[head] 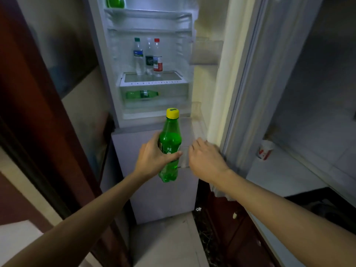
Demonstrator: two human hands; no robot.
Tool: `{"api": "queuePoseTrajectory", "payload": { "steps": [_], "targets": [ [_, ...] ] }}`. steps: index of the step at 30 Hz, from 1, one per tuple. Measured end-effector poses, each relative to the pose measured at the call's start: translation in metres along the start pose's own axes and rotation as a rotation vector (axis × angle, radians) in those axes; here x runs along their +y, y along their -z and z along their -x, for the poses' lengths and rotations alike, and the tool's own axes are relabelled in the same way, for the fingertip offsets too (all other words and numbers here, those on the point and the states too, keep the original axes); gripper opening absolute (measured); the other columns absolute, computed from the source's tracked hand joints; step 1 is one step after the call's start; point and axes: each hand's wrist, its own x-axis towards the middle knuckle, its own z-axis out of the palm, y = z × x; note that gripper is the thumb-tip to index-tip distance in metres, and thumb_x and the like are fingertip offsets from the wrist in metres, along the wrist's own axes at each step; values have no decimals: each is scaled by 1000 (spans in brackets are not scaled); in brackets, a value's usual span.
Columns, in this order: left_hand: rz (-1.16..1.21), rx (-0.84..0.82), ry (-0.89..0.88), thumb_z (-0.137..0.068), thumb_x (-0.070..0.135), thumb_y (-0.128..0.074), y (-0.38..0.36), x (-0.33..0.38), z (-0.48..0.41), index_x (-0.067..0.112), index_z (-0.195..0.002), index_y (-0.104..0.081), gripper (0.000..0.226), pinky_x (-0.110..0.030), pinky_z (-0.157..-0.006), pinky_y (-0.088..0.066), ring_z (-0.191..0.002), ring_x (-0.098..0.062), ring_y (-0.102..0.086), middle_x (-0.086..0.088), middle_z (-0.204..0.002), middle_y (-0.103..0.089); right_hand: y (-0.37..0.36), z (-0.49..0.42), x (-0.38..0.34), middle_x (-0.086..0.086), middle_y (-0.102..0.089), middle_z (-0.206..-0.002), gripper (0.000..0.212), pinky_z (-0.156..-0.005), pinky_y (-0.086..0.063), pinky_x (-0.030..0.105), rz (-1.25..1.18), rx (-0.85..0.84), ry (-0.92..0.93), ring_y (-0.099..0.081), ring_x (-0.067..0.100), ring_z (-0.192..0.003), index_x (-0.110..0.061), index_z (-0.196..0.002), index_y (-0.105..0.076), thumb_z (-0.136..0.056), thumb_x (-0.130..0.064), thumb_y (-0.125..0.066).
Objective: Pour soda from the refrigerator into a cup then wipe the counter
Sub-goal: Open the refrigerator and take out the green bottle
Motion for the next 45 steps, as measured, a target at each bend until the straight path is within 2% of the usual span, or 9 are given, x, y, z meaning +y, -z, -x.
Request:
{"api": "queuePoseTrajectory", "payload": {
  "steps": [3,6,8,11,17,21,33,39,45],
  "targets": [
    [-48,44,3,-65,47,-85,10,-7,11,21,-119,-57,67,-33,-78,-53,-96,-16,-67,6,-103,-71,15,-9,-16,12,-62,-93,19,-78,-42,40,-15,25,92,-54,30,-91,-7,-98,-65,-87,-16,-53],
    [-58,116,48,-66,44,-86,22,-11,16,15,-116,-60,63,-27,-72,-45,-95,-15,-66,4,-100,-70,39,-12,-25,9,-61,-77,9,-71,-42,38,11,199,160,-54,27,-78,-9,-77,-65,-76,-18,-63],
    [-68,151,77,-66,42,-86,30,-12,19,12,-111,-61,60,-26,-69,-41,-92,-17,-66,5,-93,-67,55,-14,-28,13,-62,-76,12,-80,-41,40,13,352,201,-55,31,-81,-7,-73,-65,-76,-18,-62],
    [-90,190,97,-66,44,-86,42,-16,24,14,-105,-59,56,-29,-67,-44,-88,-18,-67,6,-89,-66,73,-21,-27,19,-66,-92,25,-106,-32,45,27,516,241,-55,36,-105,1,-82,-69,-83,-15,-49],
    [-114,303,169,-64,48,-86,70,-23,34,16,-108,-59,60,-27,-70,-48,-87,-10,-66,5,-95,-71,74,-57,-17,23,-54,-135,40,-120,-11,49,146,525,290,-37,35,-137,1,-109,-66,-84,-15,-40],
    [-151,332,228,-65,47,-86,92,-32,36,16,-117,-59,66,-21,-71,-41,-91,-11,-64,6,-101,-70,64,-95,-32,21,-38,-150,43,-121,-6,48,188,554,351,-24,33,-146,-1,-123,-60,-84,-15,-49],
    [-78,354,374,-66,45,-85,124,-100,-15,18,-111,-58,60,-20,-66,-41,-82,-8,-58,14,-89,-60,51,-234,-80,19,-38,-151,47,-120,-7,47,301,593,394,-22,31,-147,-5,-132,-57,-87,-13,-46],
    [18,365,439,-66,41,-86,110,-127,-49,16,-114,-57,61,-26,-75,-44,-85,-11,-56,9,-94,-60,39,-281,-81,18,-30,-155,65,-118,-17,49,306,657,399,-26,35,-145,-7,-138,-49,-86,-1,-11],
    [126,323,466,-63,46,-86,91,-158,-92,18,-113,-60,62,-36,-80,-58,-91,-15,-68,5,-101,-70,-14,-323,-57,17,-19,-159,63,-114,-25,58,201,640,299,-21,39,-145,-9,-151,-27,-89,-5,-37]
  ]
}}
